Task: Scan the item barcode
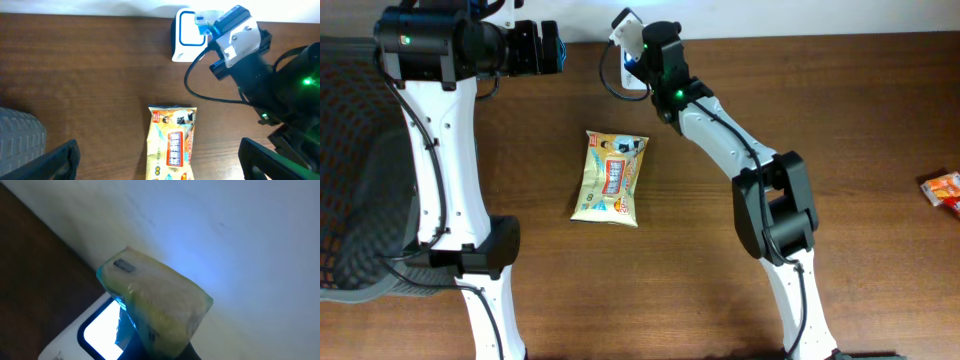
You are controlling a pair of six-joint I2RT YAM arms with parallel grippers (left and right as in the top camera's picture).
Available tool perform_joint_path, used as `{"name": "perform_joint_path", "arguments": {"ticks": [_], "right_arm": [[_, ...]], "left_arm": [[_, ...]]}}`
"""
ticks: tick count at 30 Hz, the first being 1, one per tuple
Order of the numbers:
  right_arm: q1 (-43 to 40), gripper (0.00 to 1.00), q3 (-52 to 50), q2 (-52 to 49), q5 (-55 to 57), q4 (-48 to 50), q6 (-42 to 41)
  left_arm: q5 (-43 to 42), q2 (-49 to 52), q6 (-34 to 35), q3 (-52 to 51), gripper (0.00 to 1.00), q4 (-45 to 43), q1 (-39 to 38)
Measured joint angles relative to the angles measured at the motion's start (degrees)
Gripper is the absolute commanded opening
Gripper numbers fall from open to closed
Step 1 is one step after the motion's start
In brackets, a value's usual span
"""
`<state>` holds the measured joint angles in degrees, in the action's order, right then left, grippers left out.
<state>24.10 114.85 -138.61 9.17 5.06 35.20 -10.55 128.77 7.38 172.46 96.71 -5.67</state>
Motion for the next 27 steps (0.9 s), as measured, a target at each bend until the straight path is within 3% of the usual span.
{"name": "perform_joint_path", "arguments": {"ticks": [5,8,10,12,13,14,16,18,20,24,27], "right_arm": [[-0.1,0.04,0.0,-1.7,7.3,2.8,0.5],[-2.1,0.04,0.0,0.9,13.1,-1.6,-7.4],[-9.0,0.04,0.1,8.5,14.8,-11.4,-19.2],[-19.1,0.04,0.9,15.3,14.4,-29.8,-29.2],[-28.8,0.04,1.7,16.9,14.8,-41.4,-33.9],[-32.2,0.04,1.5,16.9,15.2,-45.8,-35.4],[-42.1,0.16,0.0,15.8,15.1,-55.2,-39.1],[-51.0,0.24,-0.4,13.7,12.1,-57.6,-40.8],[-55.9,0.99,-0.6,12.8,10.1,-57.6,-41.6],[-60.1,0.99,-0.7,12.3,7.0,-59.8,-44.3],[-60.1,0.99,-0.7,12.2,-9.1,-68.0,-44.5]], "left_arm": [[0.0,0.0,0.0,0.0,0.99,0.0,0.0],[0.0,0.0,0.0,0.0,0.99,-0.1,0.0],[0.0,0.0,0.0,0.0,0.99,0.0,0.0],[0.0,0.0,0.0,0.0,0.99,0.2,0.0],[0.0,0.0,0.0,0.0,0.99,0.1,0.0],[0.0,0.0,0.0,0.0,0.99,-0.1,0.0],[0.0,0.0,0.0,0.0,0.99,0.0,0.0],[0.0,0.0,0.0,0.0,0.99,0.0,0.0],[0.0,0.0,0.0,0.0,0.99,0.0,0.0],[0.0,0.0,0.0,0.0,0.99,0.0,0.0],[0.0,0.0,0.0,0.0,0.99,0.0,0.0]]}}
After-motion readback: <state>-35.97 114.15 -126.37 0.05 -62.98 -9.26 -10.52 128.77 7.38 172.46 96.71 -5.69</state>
